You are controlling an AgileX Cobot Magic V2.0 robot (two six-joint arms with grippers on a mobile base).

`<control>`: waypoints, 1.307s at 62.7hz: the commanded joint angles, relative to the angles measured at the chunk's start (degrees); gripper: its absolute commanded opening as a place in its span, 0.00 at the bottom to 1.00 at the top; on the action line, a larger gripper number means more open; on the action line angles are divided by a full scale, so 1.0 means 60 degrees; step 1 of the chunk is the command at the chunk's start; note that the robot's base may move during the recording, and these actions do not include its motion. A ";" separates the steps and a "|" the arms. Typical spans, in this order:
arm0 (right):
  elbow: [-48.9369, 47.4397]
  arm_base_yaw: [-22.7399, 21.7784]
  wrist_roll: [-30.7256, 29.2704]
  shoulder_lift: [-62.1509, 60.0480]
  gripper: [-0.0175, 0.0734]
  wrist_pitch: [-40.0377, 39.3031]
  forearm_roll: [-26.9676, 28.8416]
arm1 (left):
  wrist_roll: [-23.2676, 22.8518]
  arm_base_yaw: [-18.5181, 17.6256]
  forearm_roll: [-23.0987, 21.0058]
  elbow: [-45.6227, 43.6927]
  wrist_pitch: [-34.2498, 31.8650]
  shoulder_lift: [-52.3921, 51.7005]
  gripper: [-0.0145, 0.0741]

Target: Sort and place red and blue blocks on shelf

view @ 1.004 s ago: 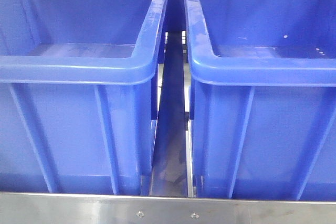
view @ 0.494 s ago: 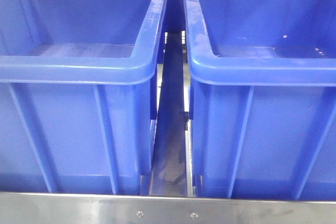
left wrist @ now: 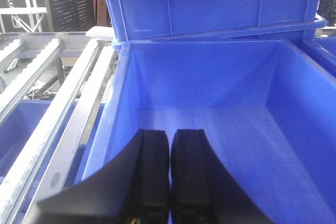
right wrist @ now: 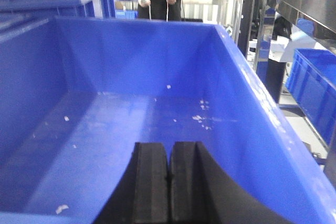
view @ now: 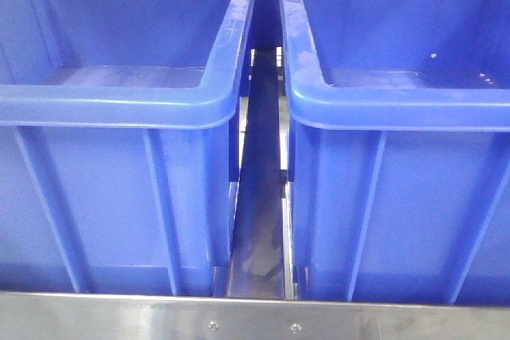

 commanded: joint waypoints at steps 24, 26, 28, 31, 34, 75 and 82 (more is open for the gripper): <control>-0.0223 0.0003 0.0034 -0.0192 0.25 -0.0683 -0.0098 | -0.0118 0.0027 0.0012 -0.0255 -0.0862 0.0078 0.31; -0.0223 0.0003 0.0034 -0.0192 0.25 -0.0683 -0.0098 | -0.0118 0.0027 0.0012 -0.0255 -0.0862 0.0078 0.31; -0.0223 0.0003 0.0034 -0.0192 0.25 -0.0683 -0.0098 | -0.0118 0.0027 0.0012 -0.0255 -0.0862 0.0078 0.31; -0.0223 0.0003 0.0034 -0.0192 0.25 -0.0683 -0.0098 | -0.0118 0.0027 0.0012 -0.0255 -0.0862 0.0078 0.31; -0.0223 0.0003 0.0034 -0.0192 0.25 -0.0683 -0.0098 | -0.0118 0.0027 0.0012 -0.0255 -0.0862 0.0078 0.31; -0.0223 -0.0005 0.0034 -0.0192 0.25 -0.0683 -0.0098 | 0.0101 0.0242 -0.0119 0.1924 -0.3273 -0.1022 0.31; -0.0223 -0.0005 0.0034 -0.0192 0.25 -0.0683 -0.0098 | 0.0101 0.0242 -0.0648 0.2747 -0.3520 -0.1698 0.31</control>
